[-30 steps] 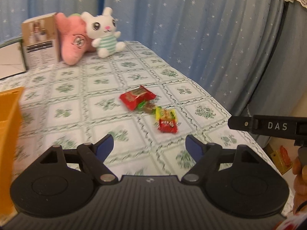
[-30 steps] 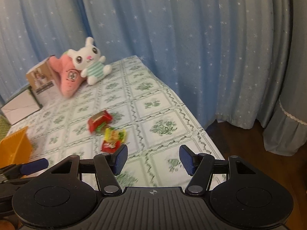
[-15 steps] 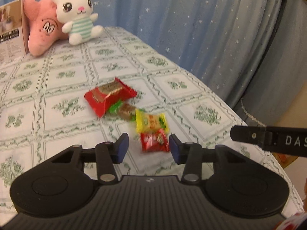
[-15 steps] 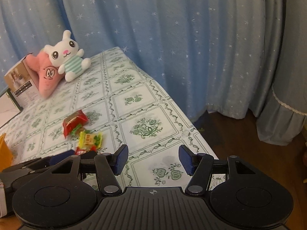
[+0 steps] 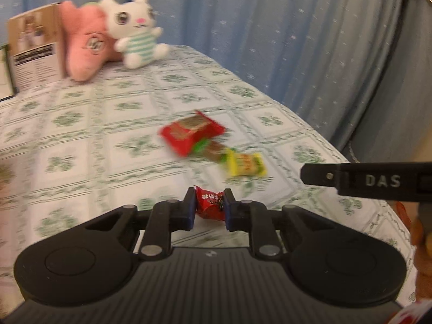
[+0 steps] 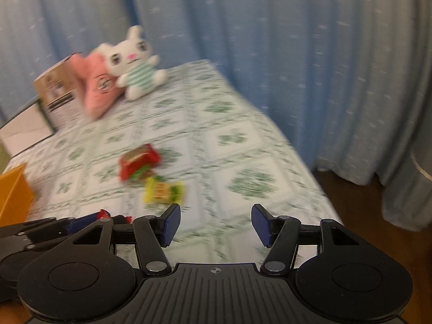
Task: Organize snacks
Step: 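Grasp a red candy with the left tool while the right tool grasps a yellow candy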
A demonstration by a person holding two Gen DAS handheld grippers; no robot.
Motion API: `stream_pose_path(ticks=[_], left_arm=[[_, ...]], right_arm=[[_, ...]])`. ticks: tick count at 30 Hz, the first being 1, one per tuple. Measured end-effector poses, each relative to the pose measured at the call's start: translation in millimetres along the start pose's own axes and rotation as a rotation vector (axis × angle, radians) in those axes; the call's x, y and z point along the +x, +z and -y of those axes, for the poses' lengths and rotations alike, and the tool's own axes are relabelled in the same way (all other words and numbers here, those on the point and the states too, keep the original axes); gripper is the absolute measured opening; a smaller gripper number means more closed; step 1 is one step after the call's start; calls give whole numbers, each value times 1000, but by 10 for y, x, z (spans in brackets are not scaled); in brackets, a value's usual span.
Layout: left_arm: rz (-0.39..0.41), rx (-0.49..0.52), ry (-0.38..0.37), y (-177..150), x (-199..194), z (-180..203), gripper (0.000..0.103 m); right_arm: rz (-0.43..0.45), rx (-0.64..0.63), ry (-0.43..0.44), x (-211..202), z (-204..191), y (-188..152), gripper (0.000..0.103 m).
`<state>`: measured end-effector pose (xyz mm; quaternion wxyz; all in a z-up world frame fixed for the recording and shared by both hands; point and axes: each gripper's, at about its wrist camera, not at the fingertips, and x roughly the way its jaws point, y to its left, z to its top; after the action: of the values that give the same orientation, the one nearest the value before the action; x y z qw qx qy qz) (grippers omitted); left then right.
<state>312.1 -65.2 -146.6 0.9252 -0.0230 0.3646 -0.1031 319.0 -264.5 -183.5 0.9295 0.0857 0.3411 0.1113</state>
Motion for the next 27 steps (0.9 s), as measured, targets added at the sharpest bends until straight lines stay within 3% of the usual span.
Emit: stream_pose_path(ticks=[4,8,16,19,22,27], left_arm=[[13,-26,32,-12,-113,-204,18],[21,-40,33,-28,-133,-329,18],[15,-74,23,-119,-102,-441,18],[5,-76,23,-163,-79,-447,19],[15,-75,24,-195,-92,-445,19],[19,-64,19,-219,-113,-420,32]], right_arm=[[-10,-67,70,215,-179,54,59],[-11,-151,85,434,-337,76,59],[-23,-141,80,675,-411,93,59],[-13,-152,70,699,-446,98,46],[-9,-187,50,696,-495,78,44],[-13,-226,11,682,-543,52,31]])
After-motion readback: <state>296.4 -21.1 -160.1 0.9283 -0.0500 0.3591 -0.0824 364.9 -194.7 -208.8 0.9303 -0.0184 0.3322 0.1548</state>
